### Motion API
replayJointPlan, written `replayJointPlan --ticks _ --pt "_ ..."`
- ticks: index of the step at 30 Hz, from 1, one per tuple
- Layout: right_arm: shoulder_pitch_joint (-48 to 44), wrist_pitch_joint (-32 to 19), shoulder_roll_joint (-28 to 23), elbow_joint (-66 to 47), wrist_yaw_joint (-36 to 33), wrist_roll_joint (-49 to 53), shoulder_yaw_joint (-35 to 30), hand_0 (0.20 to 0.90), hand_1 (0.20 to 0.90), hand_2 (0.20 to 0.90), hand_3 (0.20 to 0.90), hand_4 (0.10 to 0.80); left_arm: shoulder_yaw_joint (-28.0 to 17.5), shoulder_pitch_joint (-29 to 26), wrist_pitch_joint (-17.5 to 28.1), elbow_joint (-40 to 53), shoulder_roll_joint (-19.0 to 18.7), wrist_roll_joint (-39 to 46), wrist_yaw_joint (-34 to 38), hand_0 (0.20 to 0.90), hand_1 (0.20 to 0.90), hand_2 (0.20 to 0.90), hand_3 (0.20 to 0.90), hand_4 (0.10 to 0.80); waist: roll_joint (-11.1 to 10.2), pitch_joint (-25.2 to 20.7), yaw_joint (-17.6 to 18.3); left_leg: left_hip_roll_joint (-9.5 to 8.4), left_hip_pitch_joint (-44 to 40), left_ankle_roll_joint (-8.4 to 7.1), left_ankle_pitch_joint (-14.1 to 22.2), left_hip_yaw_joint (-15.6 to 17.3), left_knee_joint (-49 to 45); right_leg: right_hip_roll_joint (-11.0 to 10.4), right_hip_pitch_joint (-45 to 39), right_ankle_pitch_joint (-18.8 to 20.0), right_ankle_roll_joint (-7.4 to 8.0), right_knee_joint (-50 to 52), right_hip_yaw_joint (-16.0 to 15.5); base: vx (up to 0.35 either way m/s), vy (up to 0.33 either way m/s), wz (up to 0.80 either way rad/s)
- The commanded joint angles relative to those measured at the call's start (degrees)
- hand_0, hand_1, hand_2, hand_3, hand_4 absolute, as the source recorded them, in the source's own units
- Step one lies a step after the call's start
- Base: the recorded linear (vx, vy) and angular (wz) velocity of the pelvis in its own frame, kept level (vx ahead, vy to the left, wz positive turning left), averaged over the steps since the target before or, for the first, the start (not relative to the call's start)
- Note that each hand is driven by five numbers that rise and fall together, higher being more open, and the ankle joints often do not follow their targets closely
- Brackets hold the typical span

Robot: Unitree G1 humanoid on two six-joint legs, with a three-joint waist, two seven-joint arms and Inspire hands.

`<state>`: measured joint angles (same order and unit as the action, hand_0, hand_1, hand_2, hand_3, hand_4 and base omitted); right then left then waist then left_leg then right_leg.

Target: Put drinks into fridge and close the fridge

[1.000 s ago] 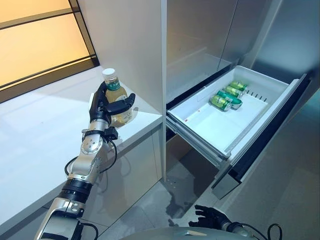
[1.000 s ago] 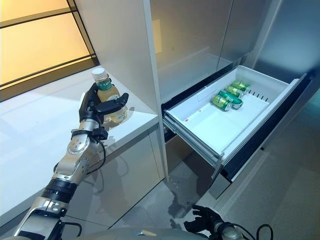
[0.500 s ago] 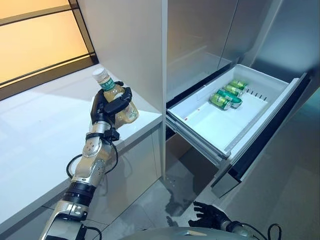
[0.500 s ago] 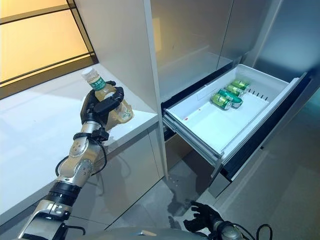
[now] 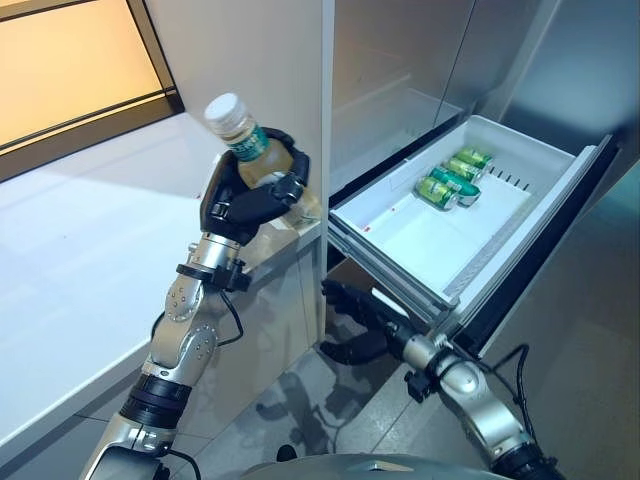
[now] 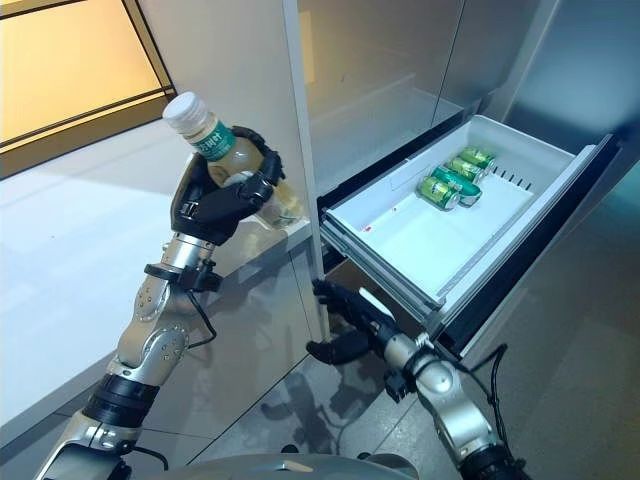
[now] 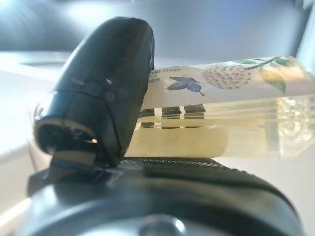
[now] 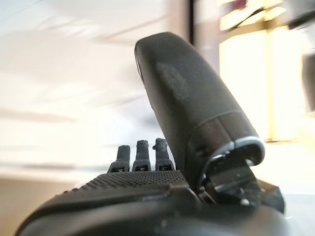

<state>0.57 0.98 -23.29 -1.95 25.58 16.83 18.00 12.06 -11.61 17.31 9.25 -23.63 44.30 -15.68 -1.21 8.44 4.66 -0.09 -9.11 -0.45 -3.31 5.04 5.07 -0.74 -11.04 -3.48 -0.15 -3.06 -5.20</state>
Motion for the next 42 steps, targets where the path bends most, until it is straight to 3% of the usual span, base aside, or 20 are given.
replayJointPlan --ticks 1,9,17,23,30,42 --pt "-7.45 1.30 -0.72 -10.13 4.42 13.42 -5.82 0.900 0.900 0.900 0.900 0.800 -0.41 -5.74 6.20 6.52 0.17 8.09 -8.12 0.300 0.300 0.300 0.200 0.100 1.27 -3.68 -0.15 -1.37 -0.69 1.32 7.44 -0.21 -1.32 1.28 4.22 -2.51 3.74 4.97 -1.13 -0.044 0.003 -0.04" --pt "-11.34 6.27 -1.36 -16.96 6.83 21.89 -7.12 0.900 0.900 0.900 0.900 0.800 2.61 -5.88 1.25 8.22 1.28 7.79 -11.96 0.300 0.300 0.300 0.200 0.100 1.14 -4.32 -0.07 -1.39 -0.07 1.55 7.39 0.35 -1.70 1.26 4.80 -1.74 3.69 4.62 -0.66 -0.060 -0.004 -0.03" --pt "-13.04 9.53 -2.16 -17.40 8.33 27.64 -5.25 0.900 0.900 0.900 0.900 0.800 6.54 -7.08 -0.25 6.98 1.26 5.02 -13.03 0.300 0.300 0.300 0.200 0.100 0.87 -4.61 0.06 -1.37 0.18 1.55 7.14 0.53 -1.73 1.43 5.01 -1.09 3.55 4.30 -0.46 -0.033 -0.003 0.01" --pt "-14.70 7.11 -3.81 -18.26 8.58 26.96 -4.18 0.900 0.900 0.900 0.900 0.800 8.09 -8.10 0.37 5.11 -0.07 1.09 -10.48 0.300 0.300 0.300 0.200 0.100 0.61 -4.69 -0.08 -1.45 0.40 1.55 6.99 0.29 -1.59 1.45 5.03 -0.80 3.52 3.84 -0.41 -0.010 -0.004 0.01" --pt "-16.44 3.72 -5.43 -18.18 3.49 26.31 -7.92 0.900 0.900 0.900 0.900 0.800 6.80 -7.35 0.99 3.43 -0.94 0.42 -11.46 0.300 0.300 0.300 0.200 0.100 0.52 -4.86 -0.11 -1.44 0.57 1.47 7.04 0.24 -1.64 1.49 5.22 -0.59 3.50 3.75 -0.35 0.000 0.000 0.00" --pt "-15.73 5.38 -7.17 -17.28 -2.09 27.01 -13.86 0.900 0.900 0.900 0.900 0.800 3.52 -5.24 0.59 5.42 -1.52 0.73 -12.05 0.300 0.300 0.300 0.200 0.100 0.38 -4.90 -0.19 -1.49 0.64 1.48 7.19 0.15 -1.59 1.41 5.31 -0.63 3.38 3.81 -0.75 0.000 0.000 0.00"
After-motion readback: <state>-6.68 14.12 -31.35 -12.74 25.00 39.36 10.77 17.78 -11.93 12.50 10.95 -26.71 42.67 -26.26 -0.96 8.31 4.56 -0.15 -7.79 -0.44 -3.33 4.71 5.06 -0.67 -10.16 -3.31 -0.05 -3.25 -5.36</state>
